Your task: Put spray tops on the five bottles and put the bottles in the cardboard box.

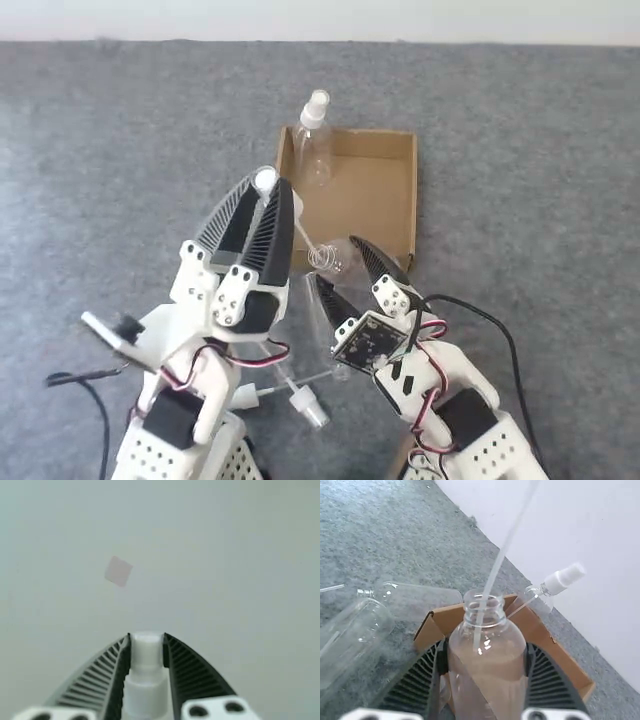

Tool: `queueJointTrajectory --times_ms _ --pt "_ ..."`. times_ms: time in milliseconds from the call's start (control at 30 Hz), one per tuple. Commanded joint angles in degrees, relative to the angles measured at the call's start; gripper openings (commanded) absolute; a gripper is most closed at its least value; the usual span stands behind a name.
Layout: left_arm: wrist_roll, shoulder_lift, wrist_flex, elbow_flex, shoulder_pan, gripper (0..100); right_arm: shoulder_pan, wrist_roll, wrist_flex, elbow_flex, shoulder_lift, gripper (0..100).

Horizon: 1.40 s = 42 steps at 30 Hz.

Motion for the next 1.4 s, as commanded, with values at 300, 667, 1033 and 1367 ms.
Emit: queueJointTrajectory --times_ms 300,667,1033,1367 --pt "-3.7 -0.7 -1.1 4.7 6.9 1 1.5 0.6 -0.3 1.1 -0.9 10.1" --pt "-4.2 -1.0 1.5 4.6 6.9 1 4.4 -5.1 0.2 -0.3 -1.0 10.1" --pt "-4.2 -0.7 1.7 5.1 6.9 1 5.7 -5.5 0.2 -0.4 -1.0 10.1" --pt "-4.2 -0.8 1.5 8.0 6.9 1 5.8 -5.5 0.2 -0.4 -1.0 10.1"
